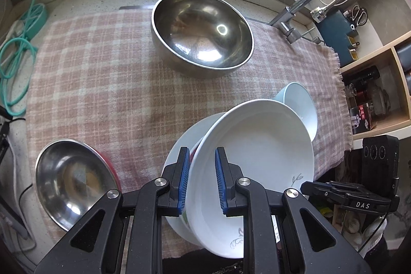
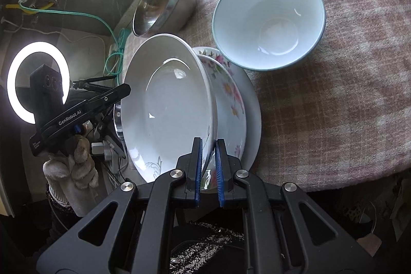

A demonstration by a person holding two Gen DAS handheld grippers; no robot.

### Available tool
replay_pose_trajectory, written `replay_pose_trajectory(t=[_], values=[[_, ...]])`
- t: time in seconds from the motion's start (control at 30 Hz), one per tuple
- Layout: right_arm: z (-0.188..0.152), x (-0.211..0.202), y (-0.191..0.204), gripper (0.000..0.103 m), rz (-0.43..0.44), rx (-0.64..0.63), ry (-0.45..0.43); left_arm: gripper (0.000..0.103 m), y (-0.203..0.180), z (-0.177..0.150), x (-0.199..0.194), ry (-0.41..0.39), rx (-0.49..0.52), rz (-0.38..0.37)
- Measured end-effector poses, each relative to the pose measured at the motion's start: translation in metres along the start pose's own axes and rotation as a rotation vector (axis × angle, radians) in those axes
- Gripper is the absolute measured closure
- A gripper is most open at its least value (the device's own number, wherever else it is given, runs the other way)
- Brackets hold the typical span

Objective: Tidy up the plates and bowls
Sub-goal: 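Lower the white plate onto the stacked flowered plates with the left gripper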

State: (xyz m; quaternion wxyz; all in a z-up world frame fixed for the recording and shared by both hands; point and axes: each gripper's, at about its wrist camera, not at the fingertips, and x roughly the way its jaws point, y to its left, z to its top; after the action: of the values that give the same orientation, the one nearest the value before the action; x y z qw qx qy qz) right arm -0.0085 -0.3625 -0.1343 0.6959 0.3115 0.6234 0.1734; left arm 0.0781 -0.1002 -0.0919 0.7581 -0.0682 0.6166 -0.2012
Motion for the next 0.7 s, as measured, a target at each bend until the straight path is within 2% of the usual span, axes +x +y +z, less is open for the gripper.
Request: replay_pose_trajectory(t=[0.17,0.7], values=[[-0.002,0.011,-0.003,0.093,-0.021,0.01,0.033,0.085,0.005,-0.008,0.008,0.018,-0.012,-0.002],[0.002,0.024,-0.009,0.092,-0.043,0.027,0.056,0.085,0.009,-0.013,0.025,0.052,-0.022,0.011]])
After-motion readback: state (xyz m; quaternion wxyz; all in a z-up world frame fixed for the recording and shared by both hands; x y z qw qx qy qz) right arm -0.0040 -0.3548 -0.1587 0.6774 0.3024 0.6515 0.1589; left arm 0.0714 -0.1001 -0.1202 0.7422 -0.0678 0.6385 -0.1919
